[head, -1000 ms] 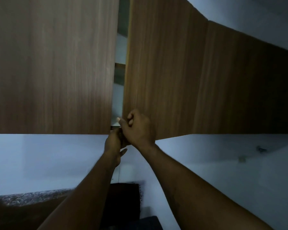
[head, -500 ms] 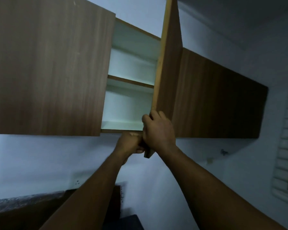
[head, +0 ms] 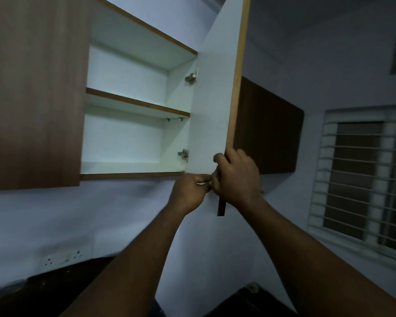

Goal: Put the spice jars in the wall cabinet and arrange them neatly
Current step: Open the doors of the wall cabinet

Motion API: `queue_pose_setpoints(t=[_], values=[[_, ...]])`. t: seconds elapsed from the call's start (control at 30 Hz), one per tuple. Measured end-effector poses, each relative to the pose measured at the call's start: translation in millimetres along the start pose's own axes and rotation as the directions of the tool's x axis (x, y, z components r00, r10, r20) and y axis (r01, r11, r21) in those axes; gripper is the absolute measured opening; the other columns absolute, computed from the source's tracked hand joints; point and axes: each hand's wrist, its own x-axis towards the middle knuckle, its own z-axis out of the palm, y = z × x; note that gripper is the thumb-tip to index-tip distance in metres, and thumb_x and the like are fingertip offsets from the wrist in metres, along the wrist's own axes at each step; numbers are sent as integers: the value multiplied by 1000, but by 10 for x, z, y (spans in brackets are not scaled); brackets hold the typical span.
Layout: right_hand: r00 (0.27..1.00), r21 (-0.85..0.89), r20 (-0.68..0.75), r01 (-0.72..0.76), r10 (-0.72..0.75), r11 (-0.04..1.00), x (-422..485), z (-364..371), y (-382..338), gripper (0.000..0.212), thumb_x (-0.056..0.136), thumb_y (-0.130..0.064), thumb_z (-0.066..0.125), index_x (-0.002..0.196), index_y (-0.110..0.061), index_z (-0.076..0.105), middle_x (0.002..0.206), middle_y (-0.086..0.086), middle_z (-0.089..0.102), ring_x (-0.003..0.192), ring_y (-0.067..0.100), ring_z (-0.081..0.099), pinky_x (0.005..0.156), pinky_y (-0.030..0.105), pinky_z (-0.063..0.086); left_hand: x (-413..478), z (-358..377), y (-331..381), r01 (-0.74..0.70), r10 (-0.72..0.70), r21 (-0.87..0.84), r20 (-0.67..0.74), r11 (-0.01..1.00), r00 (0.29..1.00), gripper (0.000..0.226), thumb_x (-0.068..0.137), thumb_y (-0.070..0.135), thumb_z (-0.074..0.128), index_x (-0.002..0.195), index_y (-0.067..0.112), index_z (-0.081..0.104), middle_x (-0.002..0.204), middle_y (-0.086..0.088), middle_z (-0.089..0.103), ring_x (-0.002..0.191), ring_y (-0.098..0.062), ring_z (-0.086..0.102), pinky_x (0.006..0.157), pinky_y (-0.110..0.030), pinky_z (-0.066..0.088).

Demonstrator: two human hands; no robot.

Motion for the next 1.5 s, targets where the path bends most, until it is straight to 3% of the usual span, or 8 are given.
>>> queue_pose_setpoints(t=[0.2,0.4,0.6,0.73,1.07,1.2,1.37,1.5], values=[[995,-209,101,5,16,978,-195,-9,520,29,90,-25,56,111,-10,70,107,9,61,95,26,51,77,41,46,210,571,13,-150,143,269,44,951,989,42,99,35,57,141,34,57,139,11,61,126,-15,59,103,-28,45],[972,-328,231,31,48,944,-348,24,935,20,81,-17,65,97,-9,73,107,9,61,103,30,51,87,46,44,465,1072,128,-289,236,426,173,858,956,66,96,24,58,156,32,31,159,11,37,140,-19,45,112,-37,42],[900,-388,410,25,148,921,-631,103,1329,36,81,-23,70,114,-9,73,131,10,63,127,31,48,104,46,42,594,1445,39,-318,125,499,381,806,916,83,92,10,49,161,32,8,167,14,10,153,-25,15,119,-45,32],[893,-369,433,51,124,928,-735,192,1458,41,81,-20,68,119,-7,73,142,10,60,133,32,48,106,47,42,626,1630,-10,-317,134,502,367,804,921,83,92,7,47,161,28,5,168,11,5,154,-25,13,117,-45,34],[925,-171,373,-12,76,985,-414,705,831,16,82,-16,51,77,-12,66,77,5,66,84,26,53,77,38,40,732,1118,-382,-287,117,631,297,720,948,79,89,8,51,160,26,21,165,9,22,153,-23,18,115,-48,37],[918,-28,395,-7,17,1000,-240,1046,395,12,83,-15,52,71,-13,56,74,6,63,74,23,47,69,34,32,760,480,-744,-153,12,814,177,560,984,66,89,12,53,153,18,37,157,-2,40,142,-28,36,108,-47,42],[890,195,453,-37,-56,980,-15,1530,-242,21,89,-25,53,93,-12,69,92,9,68,90,30,61,71,33,39,701,-467,-1120,-14,-72,974,31,225,997,39,83,16,55,121,17,60,123,-6,65,116,-28,55,98,-45,46],[876,470,479,-199,-60,860,170,1840,-890,32,91,-32,58,114,-15,72,110,6,73,103,27,67,82,37,58,663,-1208,-1282,13,-150,1000,-10,24,989,47,88,22,51,134,17,55,137,-3,59,140,-30,38,119,-53,19]])
